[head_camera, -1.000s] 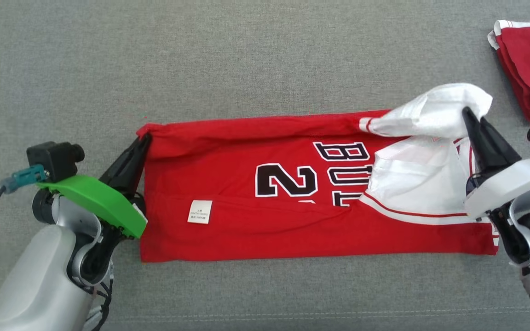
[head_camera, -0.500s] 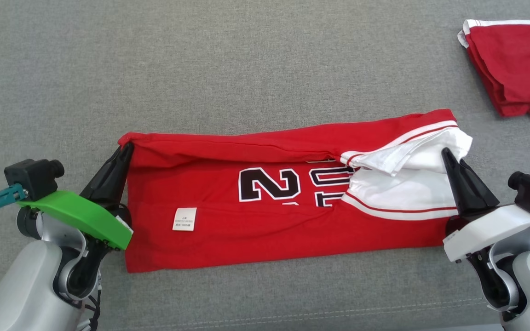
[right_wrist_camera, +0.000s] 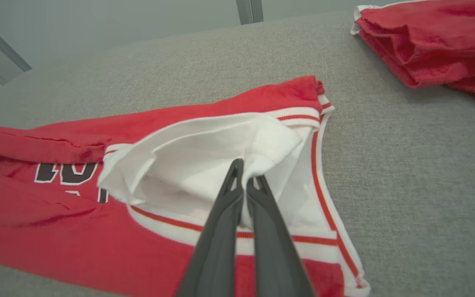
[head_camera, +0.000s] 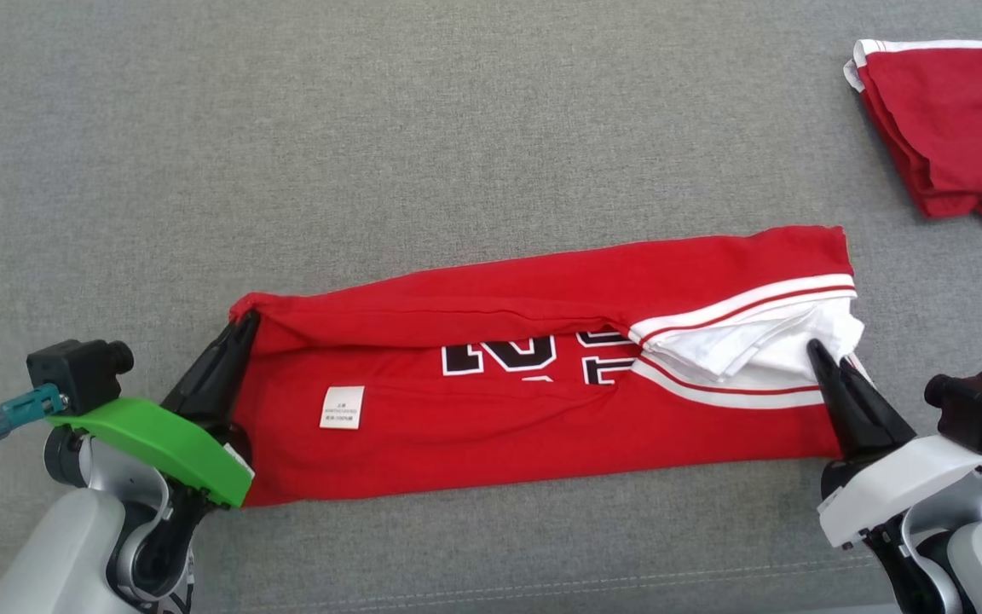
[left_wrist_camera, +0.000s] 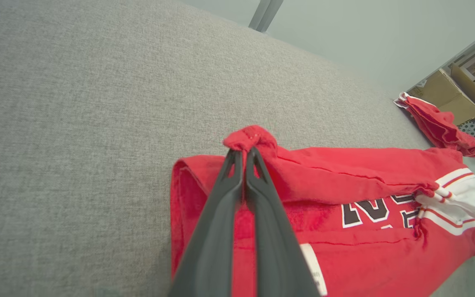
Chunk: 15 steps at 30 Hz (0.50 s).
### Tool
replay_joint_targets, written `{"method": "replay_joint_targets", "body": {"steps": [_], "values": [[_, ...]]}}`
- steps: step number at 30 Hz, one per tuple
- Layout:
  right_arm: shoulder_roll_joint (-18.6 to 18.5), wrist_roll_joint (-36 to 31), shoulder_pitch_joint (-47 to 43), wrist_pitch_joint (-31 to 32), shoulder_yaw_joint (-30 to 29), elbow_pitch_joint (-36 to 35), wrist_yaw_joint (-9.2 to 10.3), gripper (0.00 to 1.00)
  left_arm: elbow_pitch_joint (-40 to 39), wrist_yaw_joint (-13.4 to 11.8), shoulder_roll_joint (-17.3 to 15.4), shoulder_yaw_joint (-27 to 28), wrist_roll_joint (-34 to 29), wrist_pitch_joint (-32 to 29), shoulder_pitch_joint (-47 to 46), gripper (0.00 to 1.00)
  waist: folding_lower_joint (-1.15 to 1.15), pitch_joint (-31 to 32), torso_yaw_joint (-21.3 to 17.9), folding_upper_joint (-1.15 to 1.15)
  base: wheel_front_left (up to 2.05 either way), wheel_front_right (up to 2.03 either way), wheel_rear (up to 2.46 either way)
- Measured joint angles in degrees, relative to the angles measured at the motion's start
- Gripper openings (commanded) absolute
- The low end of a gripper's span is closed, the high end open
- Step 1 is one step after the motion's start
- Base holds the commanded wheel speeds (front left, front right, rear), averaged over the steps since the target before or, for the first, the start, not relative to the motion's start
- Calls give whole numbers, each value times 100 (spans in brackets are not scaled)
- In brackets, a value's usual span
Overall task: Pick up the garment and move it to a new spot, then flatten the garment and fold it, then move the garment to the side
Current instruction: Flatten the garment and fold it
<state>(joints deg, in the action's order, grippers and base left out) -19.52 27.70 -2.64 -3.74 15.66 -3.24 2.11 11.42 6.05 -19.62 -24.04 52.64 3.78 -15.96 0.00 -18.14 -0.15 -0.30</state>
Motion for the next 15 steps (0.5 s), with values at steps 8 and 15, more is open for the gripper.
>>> {"method": "replay_joint_targets", "body": {"steps": [8,15], "values": [[-85,-116,-51,89,101,22,24,100,-46,-58,-1,-43,3,-22,248,0,0,12,54,0,0,0,0],[-226,-147,-95,129,-74,20,98,100,-80,-142,-149,-163,-43,-80,581,40,0,47,92,0,0,0,0]]}}
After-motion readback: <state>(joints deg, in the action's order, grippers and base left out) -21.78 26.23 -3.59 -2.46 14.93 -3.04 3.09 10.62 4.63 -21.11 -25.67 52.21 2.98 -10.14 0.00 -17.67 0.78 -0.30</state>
